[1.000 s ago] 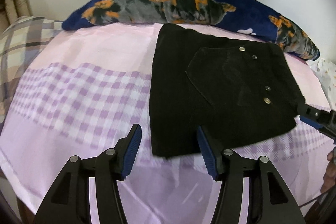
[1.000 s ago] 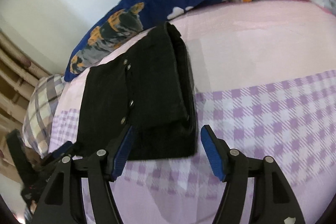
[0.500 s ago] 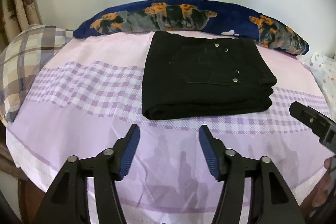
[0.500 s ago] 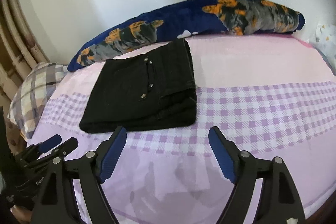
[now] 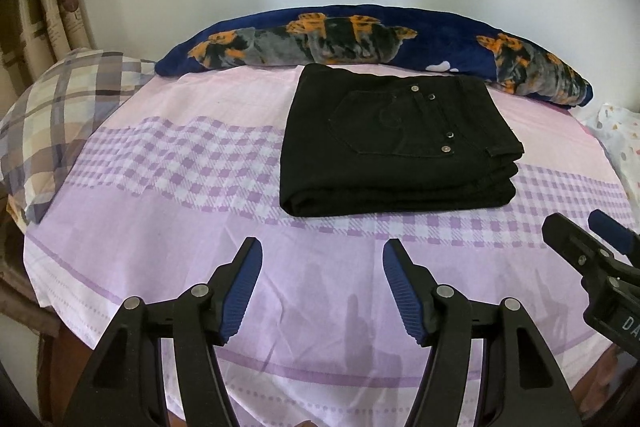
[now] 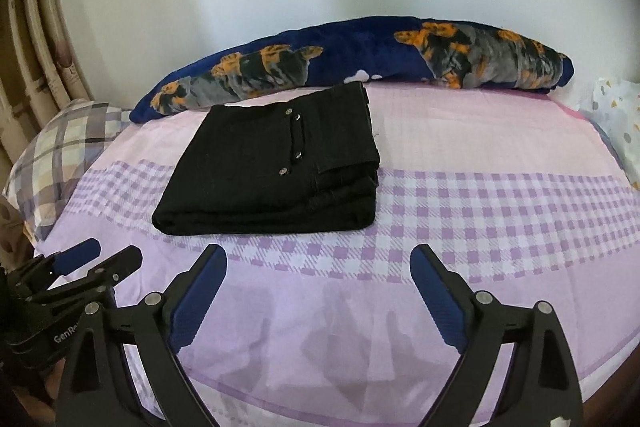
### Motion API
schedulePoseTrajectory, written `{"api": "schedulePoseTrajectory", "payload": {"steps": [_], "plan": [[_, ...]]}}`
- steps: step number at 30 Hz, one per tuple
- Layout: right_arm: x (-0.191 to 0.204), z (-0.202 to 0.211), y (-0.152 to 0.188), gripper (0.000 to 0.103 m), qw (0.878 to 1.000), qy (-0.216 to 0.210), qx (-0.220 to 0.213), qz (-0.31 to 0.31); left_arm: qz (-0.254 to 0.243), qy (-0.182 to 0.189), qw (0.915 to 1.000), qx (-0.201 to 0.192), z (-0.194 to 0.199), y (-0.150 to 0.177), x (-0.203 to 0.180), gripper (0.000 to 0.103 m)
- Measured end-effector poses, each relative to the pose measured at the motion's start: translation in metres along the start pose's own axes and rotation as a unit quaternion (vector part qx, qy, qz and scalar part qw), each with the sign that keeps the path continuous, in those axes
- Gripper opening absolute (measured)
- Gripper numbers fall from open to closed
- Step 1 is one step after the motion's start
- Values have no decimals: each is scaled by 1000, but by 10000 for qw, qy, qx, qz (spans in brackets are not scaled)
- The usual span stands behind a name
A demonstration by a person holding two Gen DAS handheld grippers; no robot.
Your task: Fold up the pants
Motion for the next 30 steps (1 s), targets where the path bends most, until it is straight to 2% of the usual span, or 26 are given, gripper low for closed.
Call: {"api": "schedulePoseTrajectory", "payload": {"steps": [30], "plan": [[2,-6,1,92,9999,-11,117,73,2,-36,10000,49,-1,4,-2,64]]}}
Point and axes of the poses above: each gripper's, at about its wrist camera, not at the fingertips, and z roughly against the way its jaws point, x to its left, y to its underside, the point moved 2 cm from there along -z, roughly the way its jaws point, and after that the axes turned 4 degrees about x, right-handed, at the moved point
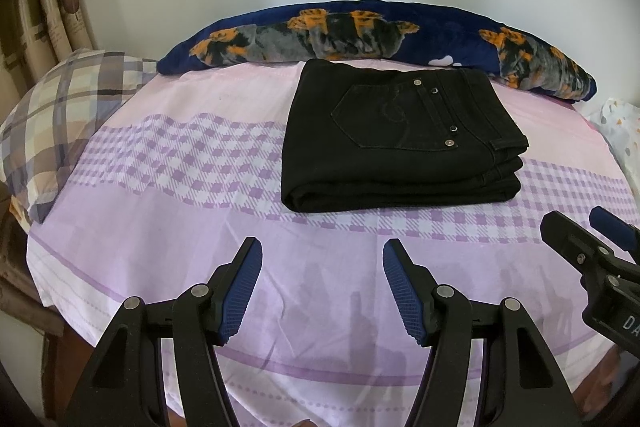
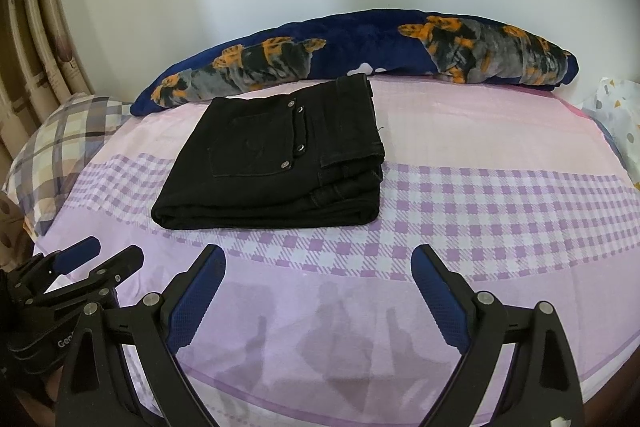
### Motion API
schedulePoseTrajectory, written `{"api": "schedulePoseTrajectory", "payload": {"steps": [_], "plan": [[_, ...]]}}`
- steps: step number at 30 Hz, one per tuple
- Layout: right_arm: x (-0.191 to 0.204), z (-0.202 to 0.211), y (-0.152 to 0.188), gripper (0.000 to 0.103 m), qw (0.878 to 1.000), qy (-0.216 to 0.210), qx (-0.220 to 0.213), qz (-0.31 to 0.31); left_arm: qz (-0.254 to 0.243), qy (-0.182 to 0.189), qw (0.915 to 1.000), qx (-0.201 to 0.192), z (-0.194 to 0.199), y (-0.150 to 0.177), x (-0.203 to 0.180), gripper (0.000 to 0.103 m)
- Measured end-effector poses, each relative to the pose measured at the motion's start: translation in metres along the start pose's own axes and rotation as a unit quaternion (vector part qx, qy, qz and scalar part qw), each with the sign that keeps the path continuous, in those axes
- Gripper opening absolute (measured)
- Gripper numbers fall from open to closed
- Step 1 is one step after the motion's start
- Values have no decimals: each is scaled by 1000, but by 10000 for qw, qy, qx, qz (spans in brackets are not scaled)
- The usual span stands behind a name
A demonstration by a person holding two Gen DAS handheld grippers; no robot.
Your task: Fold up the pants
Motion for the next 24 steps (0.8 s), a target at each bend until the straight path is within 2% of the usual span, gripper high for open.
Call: {"api": "schedulePoseTrajectory", "payload": {"steps": [24], "plan": [[-3,-5,3,92,9999,-10,75,-107,-132,-96,9998,-83,1,-6,3,64]]}}
Point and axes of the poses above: each gripper's, at about its wrist camera, not at the fingertips, and z roughly against the way its jaws point, x to its left, y to its underside, the point moved 2 cm from there along -z, roughly the way its jaws point, and after that the axes turned 4 degrees about x, right-handed, at the moved point
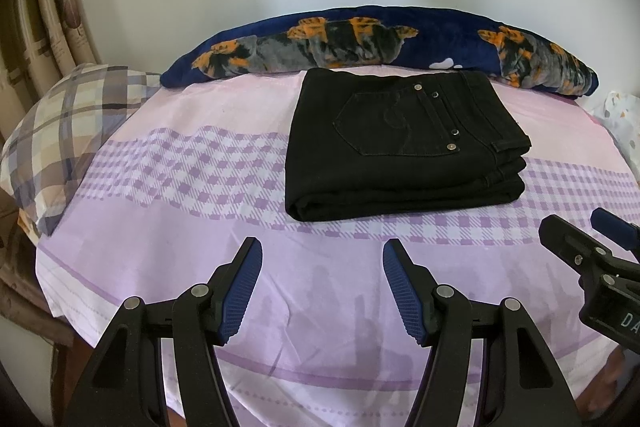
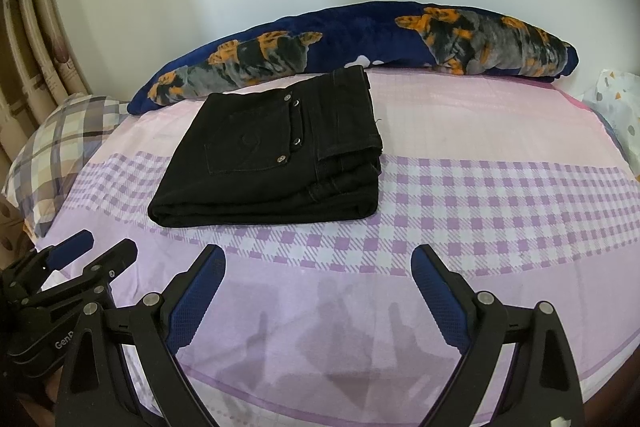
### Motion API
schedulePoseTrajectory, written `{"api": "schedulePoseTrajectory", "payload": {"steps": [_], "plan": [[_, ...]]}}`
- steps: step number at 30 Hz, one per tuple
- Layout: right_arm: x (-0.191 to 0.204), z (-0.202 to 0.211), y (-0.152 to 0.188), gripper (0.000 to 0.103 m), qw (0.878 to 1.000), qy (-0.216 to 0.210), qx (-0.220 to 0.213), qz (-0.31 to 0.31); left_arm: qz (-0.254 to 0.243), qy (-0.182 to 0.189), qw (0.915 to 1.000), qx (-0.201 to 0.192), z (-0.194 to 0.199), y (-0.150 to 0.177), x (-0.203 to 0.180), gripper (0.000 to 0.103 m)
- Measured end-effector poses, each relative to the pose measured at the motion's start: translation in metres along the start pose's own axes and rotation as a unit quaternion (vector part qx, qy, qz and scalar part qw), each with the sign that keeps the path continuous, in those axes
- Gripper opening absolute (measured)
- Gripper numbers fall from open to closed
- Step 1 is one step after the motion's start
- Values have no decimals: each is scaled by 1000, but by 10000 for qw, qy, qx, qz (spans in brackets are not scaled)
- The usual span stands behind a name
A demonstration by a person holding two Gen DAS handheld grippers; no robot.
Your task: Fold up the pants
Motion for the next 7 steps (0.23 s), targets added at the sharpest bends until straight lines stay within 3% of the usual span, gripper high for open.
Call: {"api": "schedulePoseTrajectory", "payload": {"steps": [7], "plan": [[-1,-1,-1,92,10000,-11,9,11,14,7,10000,14,-2,-2,1,64]]}}
Point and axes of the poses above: each gripper's, at about its wrist camera, not at the fingertips, and z roughly against the way its jaws point, x to its left, y to its underside, the point moved 2 cm from there along -z, roughly the way its jaws point, and after that the axes turned 4 degrees about x, right-handed, at the moved point
